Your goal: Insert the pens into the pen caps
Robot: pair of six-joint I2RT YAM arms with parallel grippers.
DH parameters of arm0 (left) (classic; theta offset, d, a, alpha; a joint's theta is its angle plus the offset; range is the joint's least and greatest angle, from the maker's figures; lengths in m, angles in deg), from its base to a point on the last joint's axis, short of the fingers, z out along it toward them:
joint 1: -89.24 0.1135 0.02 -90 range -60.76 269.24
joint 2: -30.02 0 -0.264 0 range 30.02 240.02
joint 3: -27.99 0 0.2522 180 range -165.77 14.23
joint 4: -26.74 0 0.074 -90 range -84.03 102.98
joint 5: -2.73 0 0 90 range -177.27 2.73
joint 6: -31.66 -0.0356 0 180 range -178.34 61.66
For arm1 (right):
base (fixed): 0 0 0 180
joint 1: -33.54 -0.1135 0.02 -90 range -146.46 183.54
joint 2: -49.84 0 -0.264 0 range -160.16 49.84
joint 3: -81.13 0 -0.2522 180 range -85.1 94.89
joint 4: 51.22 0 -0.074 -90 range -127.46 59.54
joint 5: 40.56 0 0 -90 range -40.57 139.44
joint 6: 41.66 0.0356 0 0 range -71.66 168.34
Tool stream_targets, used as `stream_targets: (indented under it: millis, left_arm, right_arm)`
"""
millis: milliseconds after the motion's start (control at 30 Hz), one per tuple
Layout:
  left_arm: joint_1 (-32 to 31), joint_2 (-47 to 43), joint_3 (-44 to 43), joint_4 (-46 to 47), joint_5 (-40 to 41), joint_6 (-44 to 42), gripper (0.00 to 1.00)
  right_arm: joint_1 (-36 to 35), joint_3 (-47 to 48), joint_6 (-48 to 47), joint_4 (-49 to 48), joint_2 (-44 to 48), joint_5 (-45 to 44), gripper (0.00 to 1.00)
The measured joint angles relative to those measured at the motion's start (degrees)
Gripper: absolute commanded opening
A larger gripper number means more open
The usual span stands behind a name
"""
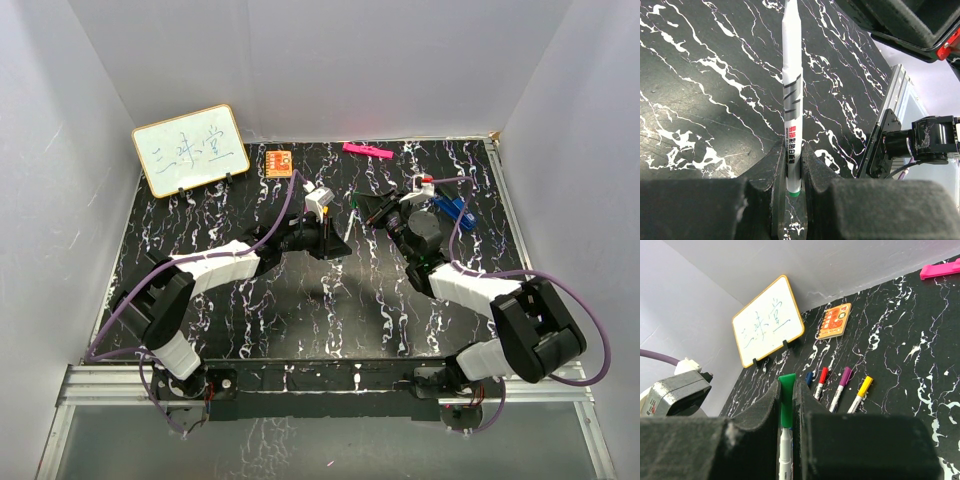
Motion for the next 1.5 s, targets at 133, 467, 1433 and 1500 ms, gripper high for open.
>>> stream_targets:
  millis: [133, 467, 1433, 1500]
  left_arm:
    - [0.00, 0.00, 0.00, 0.04, 0.13, 0.00, 0.00]
    - [0.00, 0.00, 0.00, 0.09, 0.50, 0.02, 0.00]
    - [0.00, 0.00, -0.04, 0.94, 2.75, 0.79, 0.00]
    - [0.00, 0.00, -0.04, 1.09, 3.37, 1.38, 0.00]
  right_arm:
    - [0.00, 0.00, 0.00, -0.35, 0.00, 0.02, 0.00]
    - [0.00, 0.00, 0.04, -0.37, 0.02, 0.07, 0.00]
    - [-1.92, -2.91, 2.40, -2.62, -0.17, 1.88, 0.00]
    - [-2.10, -2.91, 2.43, -3.67, -0.87, 1.68, 0.00]
